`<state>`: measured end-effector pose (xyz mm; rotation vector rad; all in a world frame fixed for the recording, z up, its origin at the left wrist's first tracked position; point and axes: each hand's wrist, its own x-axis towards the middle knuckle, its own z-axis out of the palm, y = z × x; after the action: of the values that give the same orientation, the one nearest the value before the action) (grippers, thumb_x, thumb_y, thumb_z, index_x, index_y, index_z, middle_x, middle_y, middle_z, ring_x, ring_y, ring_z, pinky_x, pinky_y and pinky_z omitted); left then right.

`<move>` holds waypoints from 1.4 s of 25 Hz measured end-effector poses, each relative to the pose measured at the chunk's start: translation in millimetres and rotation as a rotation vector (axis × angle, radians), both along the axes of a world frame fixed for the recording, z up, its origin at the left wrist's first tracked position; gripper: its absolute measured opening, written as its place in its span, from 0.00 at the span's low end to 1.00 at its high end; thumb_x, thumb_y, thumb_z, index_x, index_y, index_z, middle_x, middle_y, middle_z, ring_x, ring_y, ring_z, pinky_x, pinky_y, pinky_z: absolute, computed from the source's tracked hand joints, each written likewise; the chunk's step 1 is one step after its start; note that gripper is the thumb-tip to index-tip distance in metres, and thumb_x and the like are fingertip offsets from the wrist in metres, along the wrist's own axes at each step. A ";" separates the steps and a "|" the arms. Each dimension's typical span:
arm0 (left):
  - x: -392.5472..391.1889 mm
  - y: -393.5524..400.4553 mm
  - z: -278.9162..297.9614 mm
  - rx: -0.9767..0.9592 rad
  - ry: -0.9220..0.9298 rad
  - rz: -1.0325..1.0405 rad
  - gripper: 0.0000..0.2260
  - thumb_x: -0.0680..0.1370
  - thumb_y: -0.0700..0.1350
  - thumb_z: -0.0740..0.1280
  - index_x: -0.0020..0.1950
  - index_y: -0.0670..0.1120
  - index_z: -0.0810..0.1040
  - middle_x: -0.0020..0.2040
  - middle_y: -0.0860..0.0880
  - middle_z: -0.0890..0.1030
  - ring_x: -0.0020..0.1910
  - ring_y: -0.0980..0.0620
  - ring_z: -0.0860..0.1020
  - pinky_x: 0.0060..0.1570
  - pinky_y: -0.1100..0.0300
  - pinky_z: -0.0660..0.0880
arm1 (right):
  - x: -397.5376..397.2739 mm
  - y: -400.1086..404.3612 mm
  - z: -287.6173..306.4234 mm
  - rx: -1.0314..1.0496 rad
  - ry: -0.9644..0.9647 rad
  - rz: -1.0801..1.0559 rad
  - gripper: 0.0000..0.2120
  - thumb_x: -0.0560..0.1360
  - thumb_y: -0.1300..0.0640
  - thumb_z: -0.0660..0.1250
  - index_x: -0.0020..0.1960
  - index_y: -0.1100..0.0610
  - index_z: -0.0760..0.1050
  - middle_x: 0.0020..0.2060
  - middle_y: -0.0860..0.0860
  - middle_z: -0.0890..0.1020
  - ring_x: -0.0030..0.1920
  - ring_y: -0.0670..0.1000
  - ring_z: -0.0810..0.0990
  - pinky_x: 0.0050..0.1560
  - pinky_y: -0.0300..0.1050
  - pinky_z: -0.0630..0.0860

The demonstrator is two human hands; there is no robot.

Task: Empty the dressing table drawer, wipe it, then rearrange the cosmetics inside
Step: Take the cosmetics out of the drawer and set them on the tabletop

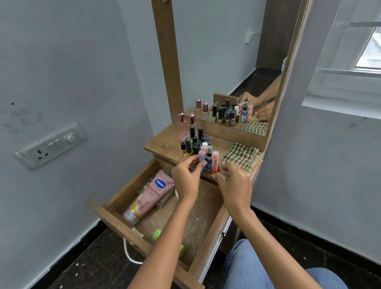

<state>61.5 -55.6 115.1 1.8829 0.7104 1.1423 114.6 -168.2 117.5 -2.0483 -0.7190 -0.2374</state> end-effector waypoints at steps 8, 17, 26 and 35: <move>-1.2 -6.7 0.0 0.038 -0.038 0.026 0.12 0.70 0.41 0.75 0.53 0.45 0.83 0.44 0.53 0.84 0.42 0.62 0.81 0.41 0.68 0.78 | -12.5 -9.2 -5.8 -0.092 -0.080 0.048 0.06 0.70 0.58 0.73 0.46 0.53 0.80 0.42 0.46 0.83 0.42 0.47 0.82 0.40 0.47 0.80; -5.3 -8.5 -7.3 0.048 -0.033 0.020 0.11 0.69 0.37 0.75 0.50 0.43 0.82 0.44 0.51 0.84 0.43 0.60 0.82 0.44 0.61 0.80 | -9.9 -12.6 -14.5 -0.162 -0.082 0.076 0.04 0.71 0.57 0.72 0.45 0.53 0.81 0.42 0.47 0.83 0.41 0.48 0.82 0.38 0.47 0.79; -26.4 -2.7 -14.3 0.084 0.015 0.033 0.12 0.71 0.46 0.75 0.52 0.45 0.82 0.45 0.53 0.84 0.43 0.61 0.81 0.41 0.65 0.79 | -9.0 -13.2 -15.0 -0.220 -0.095 0.191 0.07 0.71 0.54 0.71 0.49 0.52 0.78 0.43 0.46 0.83 0.41 0.46 0.82 0.40 0.45 0.79; -104.7 26.0 -26.8 0.050 0.509 -0.082 0.20 0.74 0.48 0.71 0.65 0.49 0.76 0.61 0.52 0.79 0.59 0.56 0.76 0.61 0.54 0.74 | -30.1 60.8 -40.5 -0.894 -0.134 0.604 0.23 0.78 0.60 0.60 0.72 0.55 0.63 0.69 0.57 0.69 0.66 0.58 0.71 0.60 0.53 0.74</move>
<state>-43.1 -29.6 88.2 2.2498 0.8726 0.6323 84.4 -107.4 77.0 -2.4924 -1.7057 0.3687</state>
